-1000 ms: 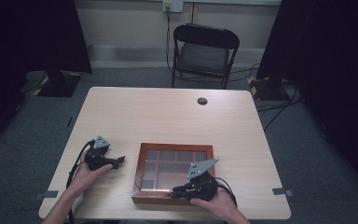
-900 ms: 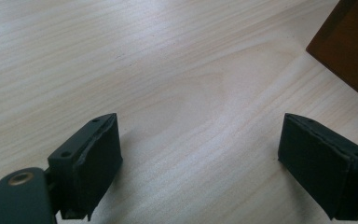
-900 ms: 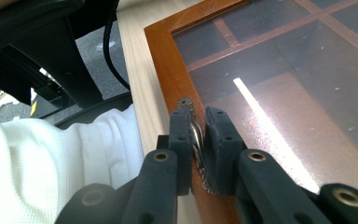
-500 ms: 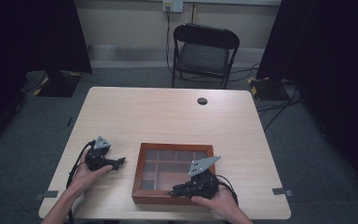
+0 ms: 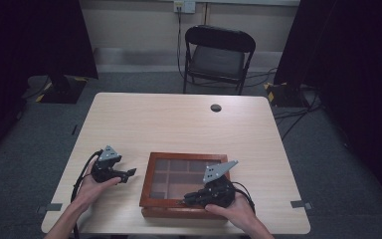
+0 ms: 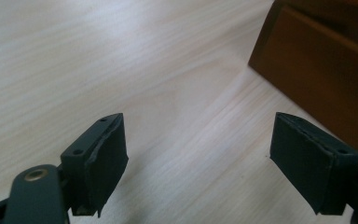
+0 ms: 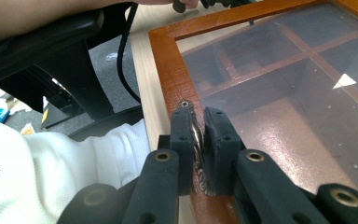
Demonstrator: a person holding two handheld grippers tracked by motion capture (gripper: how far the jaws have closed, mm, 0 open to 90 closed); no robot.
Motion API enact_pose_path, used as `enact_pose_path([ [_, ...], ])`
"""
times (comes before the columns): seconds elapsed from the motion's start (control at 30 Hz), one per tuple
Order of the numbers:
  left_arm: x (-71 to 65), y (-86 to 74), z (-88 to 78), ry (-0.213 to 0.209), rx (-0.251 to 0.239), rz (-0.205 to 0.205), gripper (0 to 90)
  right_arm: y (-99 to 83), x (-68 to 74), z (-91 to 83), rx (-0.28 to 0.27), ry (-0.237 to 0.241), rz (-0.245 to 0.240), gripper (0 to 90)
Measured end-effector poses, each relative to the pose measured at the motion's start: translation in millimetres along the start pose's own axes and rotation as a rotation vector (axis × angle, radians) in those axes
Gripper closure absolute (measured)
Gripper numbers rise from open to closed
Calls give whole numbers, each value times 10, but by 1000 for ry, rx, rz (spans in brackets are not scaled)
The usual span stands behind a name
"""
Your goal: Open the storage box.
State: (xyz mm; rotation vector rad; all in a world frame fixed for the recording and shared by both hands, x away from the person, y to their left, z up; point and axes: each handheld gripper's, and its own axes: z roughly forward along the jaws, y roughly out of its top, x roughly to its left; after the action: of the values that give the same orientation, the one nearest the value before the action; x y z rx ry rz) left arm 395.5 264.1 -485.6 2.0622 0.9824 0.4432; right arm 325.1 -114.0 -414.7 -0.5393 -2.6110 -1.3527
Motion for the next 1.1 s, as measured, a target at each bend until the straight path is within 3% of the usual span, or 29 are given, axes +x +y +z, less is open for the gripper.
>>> enact_pose_path([
  [0.13,-44,35,-31,-19,-25,10,182,32,-8,-13,7,7,-1,829],
  [0.27,-82,66,-47,-69,-58,4,171,74,-16,-52,4,11,5,829],
  [0.57,-187,125,-68,-152,-69,6,170,203,-21,-125,3,9,-10,828],
  [0.67,-238,151,-67,-169,-80,35,171,229,-28,-141,5,11,-7,829],
  [0.77,-277,170,-77,-186,-89,44,171,270,-32,-166,5,11,-7,829],
  [0.8,-304,171,-71,-199,-98,30,170,286,-32,-176,4,11,-8,829],
  [0.83,-303,178,-72,-200,-98,49,170,306,-33,-188,4,9,-11,829],
  [1.1,-416,217,-92,-243,-131,48,170,394,-55,-241,3,12,-11,829],
])
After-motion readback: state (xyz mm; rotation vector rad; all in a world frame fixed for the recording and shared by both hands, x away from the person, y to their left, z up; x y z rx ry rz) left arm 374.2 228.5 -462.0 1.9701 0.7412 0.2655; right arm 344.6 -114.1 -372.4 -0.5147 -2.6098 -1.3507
